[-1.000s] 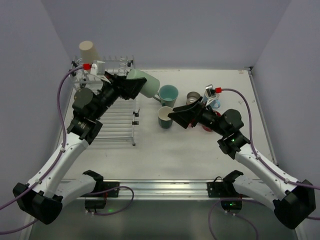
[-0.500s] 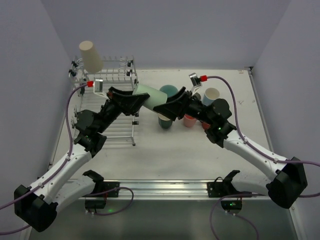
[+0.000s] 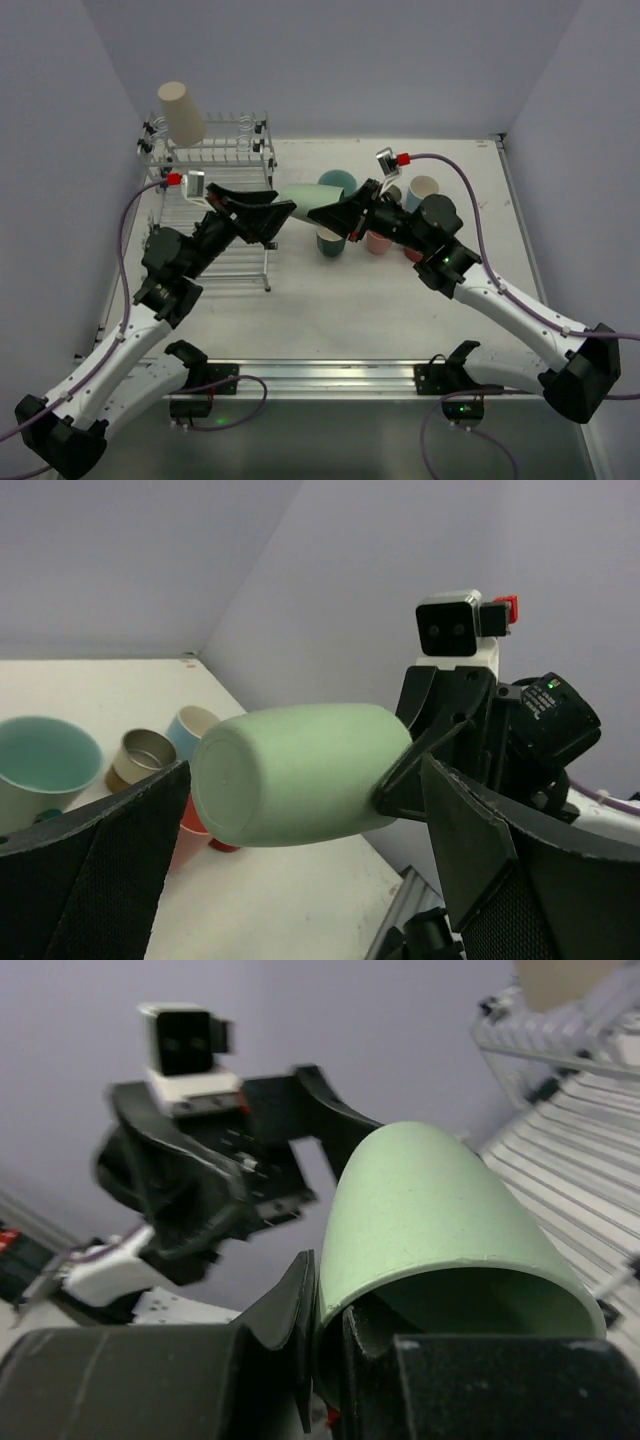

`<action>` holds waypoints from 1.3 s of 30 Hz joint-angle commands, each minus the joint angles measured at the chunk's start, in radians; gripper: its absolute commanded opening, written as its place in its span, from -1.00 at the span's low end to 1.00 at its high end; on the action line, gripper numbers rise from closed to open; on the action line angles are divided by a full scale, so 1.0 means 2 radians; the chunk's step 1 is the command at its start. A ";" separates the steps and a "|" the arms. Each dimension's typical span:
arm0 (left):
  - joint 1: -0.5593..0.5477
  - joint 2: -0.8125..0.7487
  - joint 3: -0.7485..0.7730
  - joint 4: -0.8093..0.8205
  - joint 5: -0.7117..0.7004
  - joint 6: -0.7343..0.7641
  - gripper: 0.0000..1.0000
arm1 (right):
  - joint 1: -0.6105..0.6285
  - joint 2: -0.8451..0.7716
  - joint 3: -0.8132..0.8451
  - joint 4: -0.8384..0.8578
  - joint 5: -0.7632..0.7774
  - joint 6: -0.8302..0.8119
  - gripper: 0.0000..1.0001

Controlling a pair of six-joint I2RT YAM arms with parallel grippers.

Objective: Unload the cups from the dish rack

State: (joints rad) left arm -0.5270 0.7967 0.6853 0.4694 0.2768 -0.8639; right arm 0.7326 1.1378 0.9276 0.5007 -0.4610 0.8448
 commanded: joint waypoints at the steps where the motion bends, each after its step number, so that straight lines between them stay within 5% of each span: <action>1: -0.003 -0.040 0.069 -0.144 -0.037 0.130 1.00 | -0.007 -0.026 0.036 -0.162 0.083 -0.132 -1.00; 7: -0.003 -0.135 0.102 -0.382 -0.133 0.288 1.00 | -0.047 -0.019 0.126 -0.469 0.200 -0.256 -1.00; 14: -0.003 -0.236 0.015 -0.391 -0.192 0.320 1.00 | -0.103 0.070 0.259 -0.677 0.269 -0.311 -1.00; 25: 0.002 -0.270 -0.007 -0.397 -0.213 0.325 1.00 | -0.106 0.180 0.339 -0.751 0.283 -0.341 -1.00; 39: 0.023 -0.266 -0.009 -0.397 -0.201 0.321 1.00 | -0.107 0.243 0.336 -0.737 0.244 -0.357 -1.00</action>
State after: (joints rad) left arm -0.4915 0.2604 0.6708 -0.3222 -0.1379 -0.2424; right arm 0.5220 1.6238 1.5669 -0.9577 0.0635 0.1699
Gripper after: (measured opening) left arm 0.997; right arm 0.107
